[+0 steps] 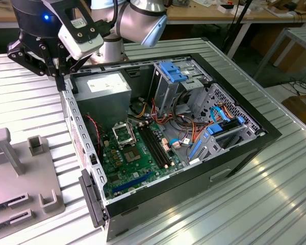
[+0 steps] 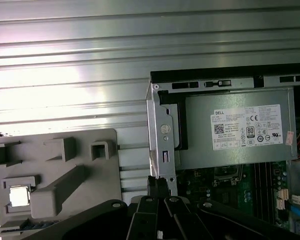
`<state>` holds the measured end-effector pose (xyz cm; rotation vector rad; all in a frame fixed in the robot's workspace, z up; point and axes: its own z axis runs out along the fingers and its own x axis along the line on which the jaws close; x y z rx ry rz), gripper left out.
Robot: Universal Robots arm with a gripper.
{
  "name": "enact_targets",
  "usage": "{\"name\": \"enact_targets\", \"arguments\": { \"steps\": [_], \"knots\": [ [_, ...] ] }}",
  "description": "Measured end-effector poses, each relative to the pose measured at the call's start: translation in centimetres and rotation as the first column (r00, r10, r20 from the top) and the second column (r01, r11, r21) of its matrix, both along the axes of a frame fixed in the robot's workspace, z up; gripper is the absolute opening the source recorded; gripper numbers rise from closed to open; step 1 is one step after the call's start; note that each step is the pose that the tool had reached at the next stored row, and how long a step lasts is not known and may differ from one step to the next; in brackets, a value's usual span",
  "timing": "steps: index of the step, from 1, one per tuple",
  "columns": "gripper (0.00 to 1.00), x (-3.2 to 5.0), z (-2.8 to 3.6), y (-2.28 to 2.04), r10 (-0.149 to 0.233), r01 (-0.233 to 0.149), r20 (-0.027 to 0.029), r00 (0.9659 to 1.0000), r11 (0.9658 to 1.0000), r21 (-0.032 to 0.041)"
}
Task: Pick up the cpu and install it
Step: 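Reach for the cpu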
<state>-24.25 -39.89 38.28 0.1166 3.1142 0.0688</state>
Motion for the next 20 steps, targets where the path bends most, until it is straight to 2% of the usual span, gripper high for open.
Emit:
{"name": "enact_targets", "arguments": {
  "steps": [12, 20],
  "knots": [
    [0.11, -0.45, -0.02, -0.42, 0.0, 0.0, 0.0001, 1.0, 1.0, 0.0],
    [0.11, -2.55, -0.14, -0.8, 0.0, 0.0, -0.0008, 1.0, 1.0, 0.0]
  ]
}}
